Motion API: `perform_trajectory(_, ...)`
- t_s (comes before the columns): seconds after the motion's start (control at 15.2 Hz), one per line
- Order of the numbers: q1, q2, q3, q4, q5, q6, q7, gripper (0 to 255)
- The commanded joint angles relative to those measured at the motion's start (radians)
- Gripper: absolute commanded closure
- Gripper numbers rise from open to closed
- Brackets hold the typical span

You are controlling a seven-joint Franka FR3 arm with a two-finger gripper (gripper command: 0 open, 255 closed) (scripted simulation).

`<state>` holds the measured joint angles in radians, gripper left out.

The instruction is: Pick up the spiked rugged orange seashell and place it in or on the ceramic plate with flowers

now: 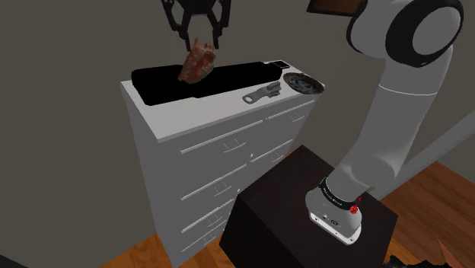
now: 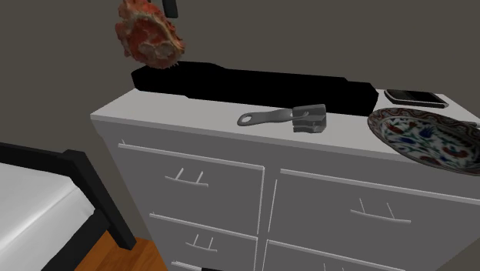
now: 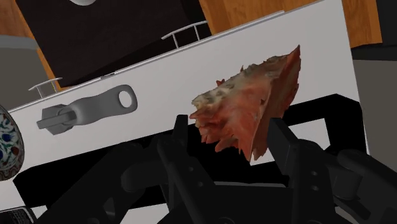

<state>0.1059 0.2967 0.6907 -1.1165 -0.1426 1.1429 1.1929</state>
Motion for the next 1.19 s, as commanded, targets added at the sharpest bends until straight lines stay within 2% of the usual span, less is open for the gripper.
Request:
perform_trajectory(0.0, -0.072, -0.084, -0.008, -0.096, 0.044, 0.026, -0.058, 255)
perform_trajectory(0.2, -0.16, -0.204, -0.04, -0.222, 0.101, 0.056, -0.16, 255)
perform_trajectory(0.46, -0.241, -0.337, -0.104, -0.351, 0.151, 0.077, -0.298, 255)
perform_trajectory(0.79, -0.305, -0.462, -0.198, -0.469, 0.172, 0.088, -0.462, 255)
perform_trajectory(1.12, -0.351, -0.547, -0.293, -0.551, 0.159, 0.095, -0.613, 255)
